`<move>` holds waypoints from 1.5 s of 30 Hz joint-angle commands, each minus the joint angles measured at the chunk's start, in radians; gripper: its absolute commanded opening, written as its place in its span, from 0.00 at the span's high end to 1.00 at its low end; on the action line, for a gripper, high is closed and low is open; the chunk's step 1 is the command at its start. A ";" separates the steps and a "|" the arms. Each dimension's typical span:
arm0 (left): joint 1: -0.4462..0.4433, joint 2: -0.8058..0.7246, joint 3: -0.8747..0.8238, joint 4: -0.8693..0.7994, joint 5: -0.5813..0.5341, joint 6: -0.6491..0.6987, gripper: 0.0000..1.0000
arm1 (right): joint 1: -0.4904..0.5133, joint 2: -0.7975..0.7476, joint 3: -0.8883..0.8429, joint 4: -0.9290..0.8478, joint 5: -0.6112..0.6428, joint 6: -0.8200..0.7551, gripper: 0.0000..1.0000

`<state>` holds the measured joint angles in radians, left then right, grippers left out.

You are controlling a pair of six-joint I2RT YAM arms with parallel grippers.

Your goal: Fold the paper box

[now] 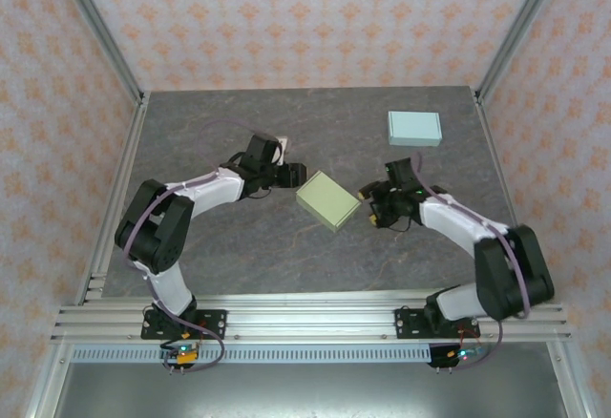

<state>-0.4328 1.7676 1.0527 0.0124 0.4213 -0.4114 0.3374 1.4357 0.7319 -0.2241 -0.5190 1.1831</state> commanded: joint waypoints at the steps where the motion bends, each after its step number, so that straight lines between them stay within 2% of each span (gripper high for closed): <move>1: -0.003 0.013 -0.023 0.154 0.083 -0.112 0.39 | 0.006 0.094 0.059 0.187 -0.173 0.063 0.40; 4: -0.003 0.036 -0.081 0.298 0.118 -0.242 0.39 | 0.000 0.184 0.132 0.207 -0.190 -0.010 0.41; 7: -0.003 0.035 -0.141 0.360 0.117 -0.301 0.39 | 0.000 0.290 0.289 0.154 -0.199 -0.161 0.42; 10: -0.003 0.001 -0.190 0.361 0.108 -0.315 0.39 | -0.003 0.381 0.443 0.052 -0.187 -0.305 0.42; 14: 0.004 -0.056 -0.240 0.350 0.095 -0.352 0.39 | -0.021 0.435 0.524 0.021 -0.189 -0.404 0.37; 17: 0.021 -0.126 -0.257 0.286 0.054 -0.353 0.38 | -0.040 0.425 0.538 -0.018 -0.185 -0.494 0.33; 20: 0.029 -0.255 -0.241 0.087 -0.114 -0.287 0.35 | -0.063 0.364 0.522 -0.085 -0.108 -0.590 0.27; 22: 0.028 -0.349 -0.200 -0.038 -0.242 -0.181 0.31 | -0.078 0.288 0.488 -0.114 -0.031 -0.655 0.18; 24: 0.029 -0.429 -0.173 -0.095 -0.343 -0.074 0.27 | -0.080 0.171 0.427 -0.093 0.089 -0.727 0.01; 25: 0.029 -0.470 -0.165 -0.108 -0.395 -0.006 0.25 | -0.078 0.091 0.377 -0.061 0.162 -0.774 0.01; 26: 0.029 -0.504 -0.168 -0.116 -0.441 0.052 0.16 | -0.078 0.017 0.330 -0.012 0.228 -0.818 0.01; 27: 0.029 -0.544 -0.181 -0.113 -0.505 0.109 0.01 | -0.078 -0.069 0.265 0.047 0.303 -0.885 0.01; 30: 0.029 -0.646 -0.263 -0.048 -0.671 0.275 0.00 | -0.077 -0.306 0.076 0.245 0.496 -1.100 0.01; 34: 0.029 -0.720 -0.368 0.022 -0.808 0.435 0.00 | -0.092 -0.490 -0.155 0.505 0.801 -1.231 0.01; 37: 0.039 -0.743 -0.471 0.080 -0.904 0.480 0.00 | -0.138 -0.506 -0.245 0.560 0.822 -1.276 0.01; 38: 0.059 -0.738 -0.496 0.082 -0.884 0.471 0.00 | -0.153 -0.497 -0.256 0.548 0.817 -1.261 0.01; 40: 0.151 -0.712 -0.530 0.055 -0.831 0.353 0.00 | -0.187 -0.470 -0.299 0.580 0.762 -1.248 0.01; 41: 0.176 -0.705 -0.543 0.068 -0.800 0.365 0.00 | -0.196 -0.456 -0.329 0.624 0.739 -1.252 0.01; 42: 0.189 -0.700 -0.578 0.125 -0.807 0.369 0.00 | -0.206 -0.436 -0.364 0.685 0.734 -1.252 0.01; 45: 0.234 -0.683 -0.640 0.282 -0.728 0.376 0.00 | -0.250 -0.349 -0.403 0.761 0.712 -1.249 0.01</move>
<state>-0.2214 1.0779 0.4442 0.1341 -0.3401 -0.0357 0.1150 1.0420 0.3504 0.3828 0.1917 -0.0402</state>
